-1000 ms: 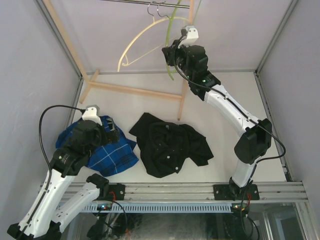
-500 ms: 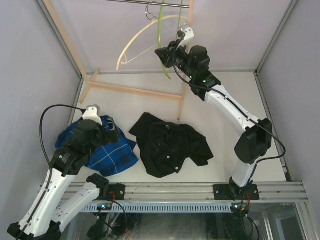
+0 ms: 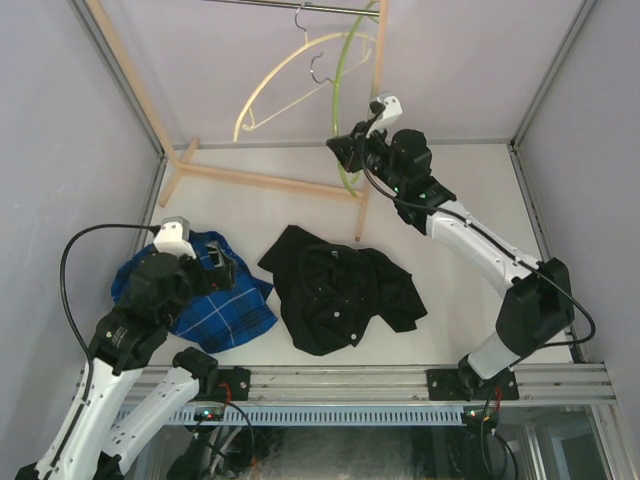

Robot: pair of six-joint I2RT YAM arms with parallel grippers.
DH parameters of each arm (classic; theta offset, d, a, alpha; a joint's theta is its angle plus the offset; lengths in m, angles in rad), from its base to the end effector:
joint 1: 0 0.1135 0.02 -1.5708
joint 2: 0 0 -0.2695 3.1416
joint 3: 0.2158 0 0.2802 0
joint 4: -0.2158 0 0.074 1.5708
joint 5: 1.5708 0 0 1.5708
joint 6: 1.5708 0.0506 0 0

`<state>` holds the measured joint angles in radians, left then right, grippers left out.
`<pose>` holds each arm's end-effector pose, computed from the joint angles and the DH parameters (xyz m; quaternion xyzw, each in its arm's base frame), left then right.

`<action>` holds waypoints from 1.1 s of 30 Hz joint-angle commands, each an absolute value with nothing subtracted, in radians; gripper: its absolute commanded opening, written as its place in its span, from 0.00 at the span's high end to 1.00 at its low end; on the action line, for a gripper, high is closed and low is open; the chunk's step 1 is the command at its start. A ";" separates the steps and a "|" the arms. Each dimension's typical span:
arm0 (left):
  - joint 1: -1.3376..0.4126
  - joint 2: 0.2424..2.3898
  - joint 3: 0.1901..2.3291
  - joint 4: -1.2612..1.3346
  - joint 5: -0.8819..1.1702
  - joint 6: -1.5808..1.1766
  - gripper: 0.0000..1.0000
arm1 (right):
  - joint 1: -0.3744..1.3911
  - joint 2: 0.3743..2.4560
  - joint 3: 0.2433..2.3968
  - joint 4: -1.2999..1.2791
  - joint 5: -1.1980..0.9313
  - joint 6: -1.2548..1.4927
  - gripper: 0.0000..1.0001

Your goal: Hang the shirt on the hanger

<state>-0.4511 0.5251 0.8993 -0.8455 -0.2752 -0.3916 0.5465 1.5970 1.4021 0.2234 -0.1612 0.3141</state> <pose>0.1221 -0.0438 0.3488 -0.0465 0.8464 -0.1049 0.5201 0.3641 0.2310 0.3923 -0.1379 0.6833 0.3492 0.6262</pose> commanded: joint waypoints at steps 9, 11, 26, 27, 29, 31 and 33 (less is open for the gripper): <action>-0.448 0.500 0.881 -0.805 -0.286 -0.373 0.00 | 0.620 1.369 1.174 0.411 -0.118 0.398 1.00; -0.448 0.494 0.879 -0.805 -0.306 -0.376 0.00 | 0.632 1.342 1.144 0.405 -0.130 0.413 1.00; -0.448 0.311 0.829 -0.562 -0.308 -0.207 0.02 | 0.787 1.007 0.939 0.101 -0.253 0.456 1.00; -0.448 0.291 0.820 -0.523 -0.301 -0.175 0.02 | 0.792 0.984 0.930 0.063 -0.274 0.462 1.00; -0.448 0.247 0.784 -0.439 -0.274 -0.107 0.02 | 0.802 0.940 0.909 -0.003 -0.311 0.465 1.00; -0.448 0.207 0.757 -0.368 -0.210 -0.028 0.02 | 0.809 0.890 0.884 -0.062 -0.332 0.485 1.00; -0.448 0.189 0.750 -0.331 -0.150 0.044 0.02 | 0.810 0.845 0.866 -0.124 -0.346 0.512 1.00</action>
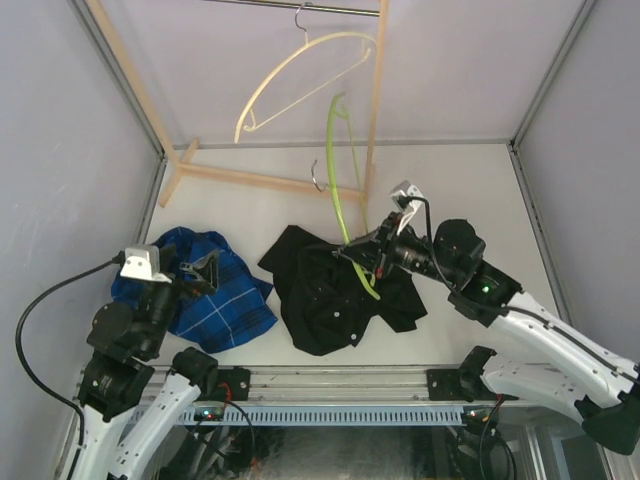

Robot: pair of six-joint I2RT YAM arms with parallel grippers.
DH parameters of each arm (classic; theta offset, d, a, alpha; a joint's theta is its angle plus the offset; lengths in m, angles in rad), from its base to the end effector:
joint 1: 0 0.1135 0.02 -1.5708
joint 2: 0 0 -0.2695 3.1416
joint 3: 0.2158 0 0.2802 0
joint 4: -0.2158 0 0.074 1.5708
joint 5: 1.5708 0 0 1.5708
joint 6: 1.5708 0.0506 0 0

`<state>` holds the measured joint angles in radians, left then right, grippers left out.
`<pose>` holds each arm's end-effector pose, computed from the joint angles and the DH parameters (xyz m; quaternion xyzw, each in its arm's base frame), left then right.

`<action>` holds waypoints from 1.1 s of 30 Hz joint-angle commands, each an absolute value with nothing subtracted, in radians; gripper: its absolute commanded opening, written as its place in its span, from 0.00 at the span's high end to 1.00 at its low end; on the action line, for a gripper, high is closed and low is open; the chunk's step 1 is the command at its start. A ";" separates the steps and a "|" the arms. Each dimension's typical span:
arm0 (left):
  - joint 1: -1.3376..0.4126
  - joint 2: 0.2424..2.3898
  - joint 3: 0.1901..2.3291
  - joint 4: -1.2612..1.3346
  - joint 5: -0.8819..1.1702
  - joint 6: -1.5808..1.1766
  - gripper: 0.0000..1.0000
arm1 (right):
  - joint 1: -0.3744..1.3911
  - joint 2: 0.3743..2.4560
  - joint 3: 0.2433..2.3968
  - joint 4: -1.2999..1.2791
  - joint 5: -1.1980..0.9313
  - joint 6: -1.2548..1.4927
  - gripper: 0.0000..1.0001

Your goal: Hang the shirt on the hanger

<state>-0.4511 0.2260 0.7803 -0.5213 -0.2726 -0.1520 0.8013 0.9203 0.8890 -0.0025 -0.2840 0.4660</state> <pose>0.0790 -0.0231 0.3730 0.0061 0.6958 -0.1212 0.7079 0.1671 0.1928 0.3752 -0.2157 0.6853 0.4894 0.4942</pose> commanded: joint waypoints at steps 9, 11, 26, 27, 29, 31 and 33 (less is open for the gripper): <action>-0.449 0.231 0.751 -0.269 0.175 0.271 0.00 | 0.808 0.711 0.836 -0.271 -0.517 0.610 1.00; -0.450 0.246 0.753 -0.248 0.243 0.302 0.01 | 0.808 0.702 0.830 -0.266 -0.554 0.640 1.00; -0.656 0.455 0.814 -0.098 0.349 0.652 0.04 | 0.842 0.660 0.712 0.072 -0.664 0.925 1.00; -0.694 0.469 0.812 -0.098 0.322 0.697 0.04 | 0.851 0.661 0.711 0.090 -0.658 0.938 1.00; -0.756 0.499 0.806 -0.096 0.249 0.776 0.04 | 0.869 0.661 0.711 0.120 -0.642 0.962 1.00; -0.791 0.534 0.809 -0.079 0.196 0.813 0.04 | 0.880 0.661 0.710 0.136 -0.632 0.982 1.00; -0.800 0.562 0.816 -0.055 0.185 0.828 0.05 | 0.887 0.663 0.710 0.138 -0.628 0.998 1.00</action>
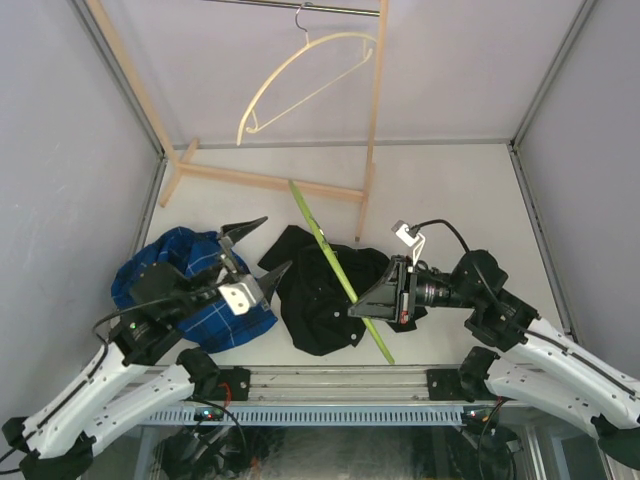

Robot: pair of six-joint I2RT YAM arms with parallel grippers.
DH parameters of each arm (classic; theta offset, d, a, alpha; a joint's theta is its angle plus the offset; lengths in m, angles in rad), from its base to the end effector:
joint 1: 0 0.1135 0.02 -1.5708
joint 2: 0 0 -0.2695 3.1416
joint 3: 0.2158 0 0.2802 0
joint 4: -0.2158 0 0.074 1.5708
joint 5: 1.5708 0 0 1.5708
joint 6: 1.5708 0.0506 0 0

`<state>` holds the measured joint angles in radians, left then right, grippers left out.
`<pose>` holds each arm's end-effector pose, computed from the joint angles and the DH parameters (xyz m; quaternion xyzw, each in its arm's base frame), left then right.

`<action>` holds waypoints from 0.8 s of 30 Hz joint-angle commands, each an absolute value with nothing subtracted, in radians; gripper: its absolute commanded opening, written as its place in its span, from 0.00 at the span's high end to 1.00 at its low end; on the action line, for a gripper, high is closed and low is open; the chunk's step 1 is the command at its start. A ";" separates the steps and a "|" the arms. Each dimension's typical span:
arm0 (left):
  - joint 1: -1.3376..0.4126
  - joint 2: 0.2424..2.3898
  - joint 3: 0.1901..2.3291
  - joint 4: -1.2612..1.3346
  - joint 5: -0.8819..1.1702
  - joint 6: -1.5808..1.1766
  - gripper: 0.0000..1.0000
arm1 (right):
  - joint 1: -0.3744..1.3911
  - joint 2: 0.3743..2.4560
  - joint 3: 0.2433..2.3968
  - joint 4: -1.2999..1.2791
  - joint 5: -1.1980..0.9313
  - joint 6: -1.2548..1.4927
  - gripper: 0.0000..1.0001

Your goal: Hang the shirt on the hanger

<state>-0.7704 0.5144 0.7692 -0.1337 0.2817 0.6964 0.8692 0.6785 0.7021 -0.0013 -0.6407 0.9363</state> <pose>0.1027 -0.1193 0.3880 0.5175 0.4173 -0.1204 0.7372 0.1040 0.1699 0.3516 -0.2027 0.6708 0.6691 0.2475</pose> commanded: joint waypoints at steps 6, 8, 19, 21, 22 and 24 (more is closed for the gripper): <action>-0.807 0.617 0.853 -0.012 0.171 0.854 0.14 | 0.916 0.672 0.711 0.130 -0.629 1.015 1.00; -0.808 0.629 0.862 -0.004 0.177 0.856 0.19 | 0.926 0.673 0.711 0.127 -0.625 1.018 1.00; -0.826 0.685 0.887 -0.003 0.215 0.888 0.45 | 0.981 0.706 0.711 0.193 -0.634 1.058 1.00; -0.827 0.689 0.891 -0.011 0.219 0.897 0.53 | 0.989 0.705 0.711 0.199 -0.636 1.063 1.00; -0.828 0.691 0.893 -0.018 0.220 0.902 0.56 | 0.991 0.706 0.711 0.202 -0.636 1.064 1.00; -0.827 0.697 0.901 -0.039 0.227 0.910 0.61 | 0.996 0.706 0.711 0.207 -0.638 1.070 1.00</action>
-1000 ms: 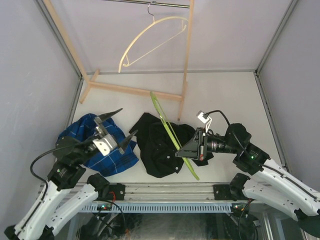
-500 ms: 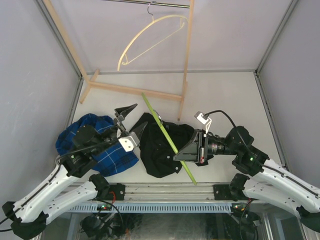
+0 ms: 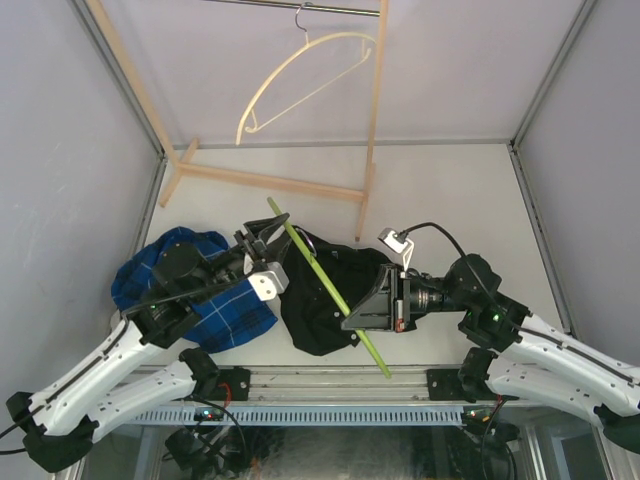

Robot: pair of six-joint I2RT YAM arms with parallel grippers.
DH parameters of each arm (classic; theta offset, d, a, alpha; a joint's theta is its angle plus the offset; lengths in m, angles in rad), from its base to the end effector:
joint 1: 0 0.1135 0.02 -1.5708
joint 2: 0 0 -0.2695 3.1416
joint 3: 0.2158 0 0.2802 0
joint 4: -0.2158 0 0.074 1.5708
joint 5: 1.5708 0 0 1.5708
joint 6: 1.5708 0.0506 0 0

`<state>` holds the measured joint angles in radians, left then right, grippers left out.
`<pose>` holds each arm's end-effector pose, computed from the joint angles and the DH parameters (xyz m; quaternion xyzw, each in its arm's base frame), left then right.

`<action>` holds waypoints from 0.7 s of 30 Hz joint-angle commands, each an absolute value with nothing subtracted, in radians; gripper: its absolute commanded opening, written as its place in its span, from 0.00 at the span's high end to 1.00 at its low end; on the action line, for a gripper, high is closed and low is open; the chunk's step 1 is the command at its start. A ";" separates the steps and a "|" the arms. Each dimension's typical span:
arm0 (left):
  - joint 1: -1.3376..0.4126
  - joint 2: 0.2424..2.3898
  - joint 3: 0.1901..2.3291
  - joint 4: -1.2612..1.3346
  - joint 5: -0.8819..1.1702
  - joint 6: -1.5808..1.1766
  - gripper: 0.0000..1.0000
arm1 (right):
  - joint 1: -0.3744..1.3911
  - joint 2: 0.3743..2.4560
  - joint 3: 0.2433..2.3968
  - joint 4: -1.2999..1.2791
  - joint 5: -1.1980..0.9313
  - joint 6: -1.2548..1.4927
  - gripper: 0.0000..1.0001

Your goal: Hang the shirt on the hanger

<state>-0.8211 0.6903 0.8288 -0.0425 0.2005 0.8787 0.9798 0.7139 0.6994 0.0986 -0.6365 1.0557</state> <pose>0.1276 -0.1518 0.3942 0.5515 0.3859 -0.0461 0.7381 0.0893 0.1871 0.3556 -0.2058 0.6510 0.7062 0.1871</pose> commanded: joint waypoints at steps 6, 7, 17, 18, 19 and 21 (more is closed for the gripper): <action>-0.827 0.700 0.908 -0.061 0.250 0.926 0.60 | 1.005 0.710 0.711 0.224 -0.646 1.089 1.00; -0.827 0.702 0.908 -0.061 0.249 0.928 0.60 | 1.006 0.714 0.710 0.226 -0.648 1.090 1.00; -0.827 0.707 0.937 -0.133 0.259 0.951 0.83 | 0.994 0.721 0.710 0.220 -0.658 1.088 0.95; -0.827 0.706 0.936 -0.139 0.263 0.952 0.86 | 0.987 0.720 0.711 0.219 -0.661 1.087 0.91; -0.827 0.704 0.936 -0.145 0.265 0.954 0.89 | 0.976 0.719 0.711 0.215 -0.667 1.086 0.87; -0.827 0.700 0.937 -0.161 0.271 0.962 0.98 | 0.949 0.710 0.714 0.200 -0.675 1.084 0.80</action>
<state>-0.8227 0.7124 0.8616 -0.1520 0.2394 0.9653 0.9840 0.7277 0.6991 0.1509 -0.6586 1.1069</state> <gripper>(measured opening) 0.233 0.143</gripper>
